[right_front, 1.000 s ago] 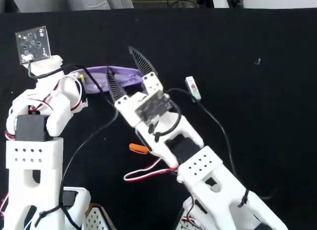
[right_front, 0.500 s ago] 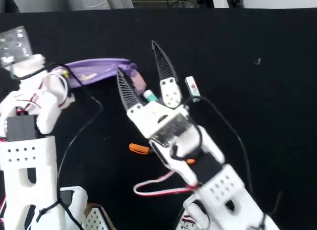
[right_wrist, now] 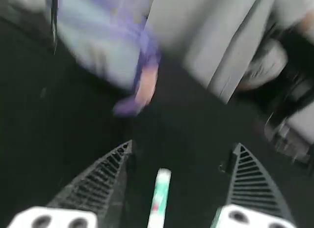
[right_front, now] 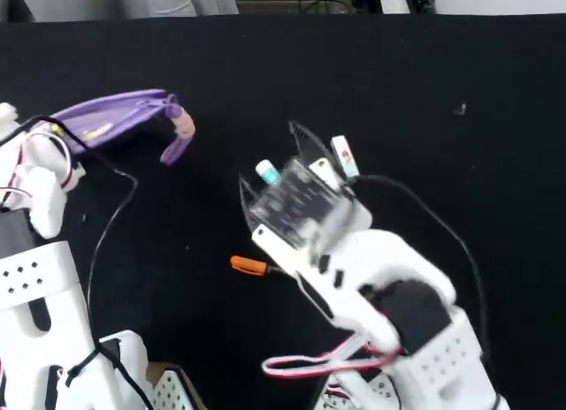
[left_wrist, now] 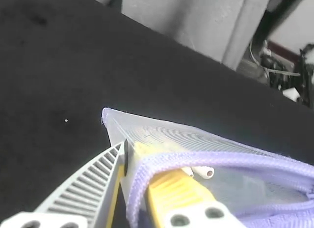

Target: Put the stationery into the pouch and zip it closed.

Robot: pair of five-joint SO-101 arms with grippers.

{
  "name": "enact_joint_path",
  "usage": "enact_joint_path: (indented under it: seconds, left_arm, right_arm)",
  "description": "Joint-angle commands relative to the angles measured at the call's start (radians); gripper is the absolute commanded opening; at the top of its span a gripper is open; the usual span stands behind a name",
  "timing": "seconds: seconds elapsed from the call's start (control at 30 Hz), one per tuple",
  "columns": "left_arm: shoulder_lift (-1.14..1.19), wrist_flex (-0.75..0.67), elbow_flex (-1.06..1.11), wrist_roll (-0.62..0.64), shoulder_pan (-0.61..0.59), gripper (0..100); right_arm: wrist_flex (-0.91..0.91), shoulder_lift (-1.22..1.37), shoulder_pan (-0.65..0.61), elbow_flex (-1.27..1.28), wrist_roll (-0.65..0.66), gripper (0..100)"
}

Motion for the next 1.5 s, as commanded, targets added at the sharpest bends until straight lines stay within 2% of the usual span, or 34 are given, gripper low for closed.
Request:
enact_joint_path:
  seconds: [0.0, 0.27, 0.47, 0.63, 0.83, 1.2, 1.27, 1.4, 1.47]
  left_arm:
    - [-0.006, -0.037, -0.016, 0.003, -0.044, 3]
    - [-0.006, -0.038, -0.018, 0.003, -0.048, 3]
    - [-0.006, -0.038, -0.021, 0.003, -0.048, 3]
    - [-0.006, -0.038, -0.024, 0.003, -0.058, 3]
    - [-0.006, -0.083, -0.016, 0.003, -0.128, 3]
    - [-0.006, -0.081, -0.016, 0.003, -0.134, 3]
    - [-0.006, -0.081, -0.016, 0.003, -0.134, 3]
    - [-0.006, -0.08, -0.016, 0.003, -0.134, 3]
    - [-0.006, -0.08, -0.016, 0.003, -0.134, 3]
  right_arm:
    - [0.126, 0.124, 0.014, -0.087, 0.008, 28.6]
    - [0.196, 0.403, 0.012, -0.07, 0.009, 28.6]
    - [0.097, 0.549, -0.061, 0.05, 0.072, 28.6]
    - [0.0, 0.641, -0.086, 0.113, 0.069, 28.6]
    - [-0.029, 0.789, -0.114, 0.09, 0.068, 28.6]
    - [-0.031, 1.15, -0.129, -0.07, 0.069, 28.1]
    - [-0.031, 1.184, -0.123, -0.094, 0.071, 23.5]
    - [-0.032, 1.233, -0.11, -0.122, 0.069, 8.0]
    - [-0.028, 1.256, -0.094, -0.142, 0.069, 4.5]
